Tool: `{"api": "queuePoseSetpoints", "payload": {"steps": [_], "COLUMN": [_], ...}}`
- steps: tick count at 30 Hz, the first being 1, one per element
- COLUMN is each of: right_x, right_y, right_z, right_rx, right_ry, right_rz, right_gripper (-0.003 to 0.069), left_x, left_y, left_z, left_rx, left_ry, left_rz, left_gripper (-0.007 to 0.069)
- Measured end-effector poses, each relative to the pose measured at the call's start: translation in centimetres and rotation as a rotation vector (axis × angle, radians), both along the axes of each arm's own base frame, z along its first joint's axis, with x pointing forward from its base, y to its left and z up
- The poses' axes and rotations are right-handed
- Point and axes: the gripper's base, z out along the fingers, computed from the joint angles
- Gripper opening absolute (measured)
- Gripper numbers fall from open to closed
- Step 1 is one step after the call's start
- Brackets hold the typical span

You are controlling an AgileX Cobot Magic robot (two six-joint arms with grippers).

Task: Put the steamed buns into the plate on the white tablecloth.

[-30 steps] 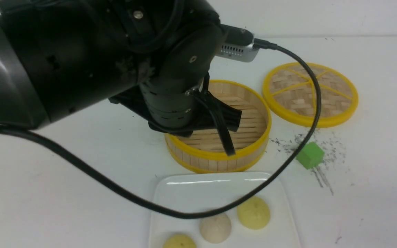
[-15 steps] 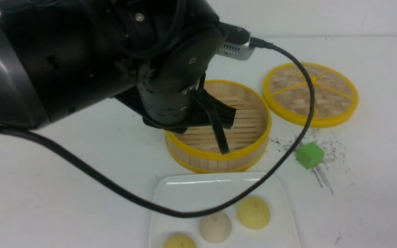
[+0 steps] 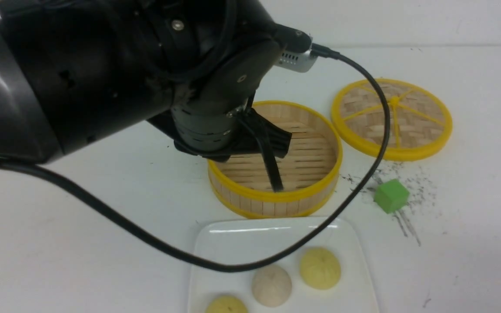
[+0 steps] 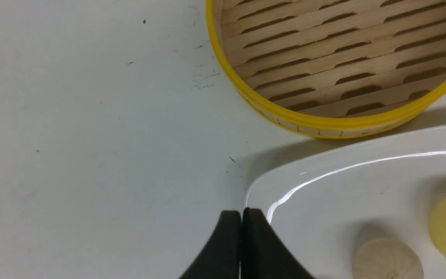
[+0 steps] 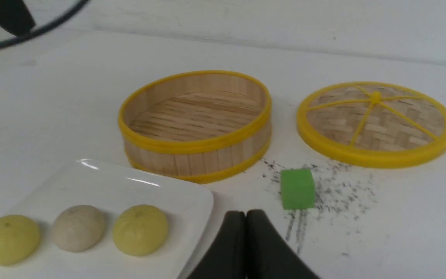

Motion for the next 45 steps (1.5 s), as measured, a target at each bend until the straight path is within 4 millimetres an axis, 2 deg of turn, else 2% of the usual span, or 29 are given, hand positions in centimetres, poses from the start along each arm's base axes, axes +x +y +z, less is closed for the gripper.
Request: {"api": "queuePoseSetpoints", "payload": {"steps": [5, 6, 8, 10, 14, 15, 19, 24, 28, 31, 35, 37, 39, 42, 45], "right_x": [0.6, 0.6, 0.9, 1.0, 1.1, 1.1, 1.1, 1.1, 1.1, 1.1, 1.1, 1.1, 1.1, 1.1, 1.1], "right_y": [-0.4, -0.5, -0.8, -1.0, -1.4, -1.6, -2.0, -2.1, -2.1, -2.1, -2.1, -2.1, -2.1, -2.1, -2.1], "right_z": [-3.9, -4.1, -6.0, -6.9, -7.1, -7.1, -7.1, -7.1, -7.1, -7.1, -7.1, -7.1, -7.1, -7.1, -7.1], "right_rx": [-0.022, -0.023, -0.04, -0.048, -0.042, -0.039, -0.034, -0.032, -0.032, -0.032, -0.032, -0.032, -0.032, -0.032, -0.032], "right_ry": [0.057, 0.061, 0.113, 0.141, 0.14, 0.141, 0.143, 0.143, 0.143, 0.143, 0.143, 0.143, 0.143, 0.143, 0.143], "right_rz": [-0.144, -0.156, -0.229, -0.273, -0.347, -0.385, -0.462, -0.483, -0.487, -0.487, -0.487, -0.487, -0.487, -0.487, -0.487], "right_gripper": [0.0013, 0.0013, 0.0015, 0.0018, 0.0022, 0.0025, 0.0029, 0.0036, 0.0042, 0.0044, 0.0049, 0.0054, 0.0057, 0.0061, 0.0062], "left_x": [0.1, 0.1, 0.0, -0.2, -0.8, -1.3, -2.5, -4.0, -5.6, -6.9, -10.3, -12.1, -12.7, -14.1, -14.8], "left_y": [0.0, 0.0, 0.1, 0.5, 1.3, 2.1, 3.7, 5.8, 8.2, 10.1, 14.3, 15.9, 16.2, 16.8, 16.8], "left_z": [0.0, 0.0, 0.2, 0.7, 2.1, 3.2, 5.3, 7.7, 8.5, 8.0, 4.1, 1.6, 0.0, -3.7, -5.7], "left_rx": [0.016, 0.018, 0.037, 0.043, 0.036, 0.027, 0.001, -0.038, -0.04, -0.044, -0.114, -0.23, -0.283, -0.471, -0.656], "left_ry": [-0.006, -0.007, -0.01, -0.022, -0.057, -0.083, -0.134, -0.201, -0.247, -0.253, -0.215, -0.228, -0.236, -0.295, -0.347], "left_rz": [-0.015, -0.017, -0.047, -0.07, -0.095, -0.11, -0.135, -0.155, -0.151, -0.141, -0.064, -0.065, -0.089, -0.135, -0.163], "left_gripper": [0.0023, 0.0023, 0.0023, 0.0027, 0.003, 0.0031, 0.0033, 0.0034, 0.0035, 0.0034, 0.0018, 0.0014, 0.0014, 0.0014, 0.0016]}}
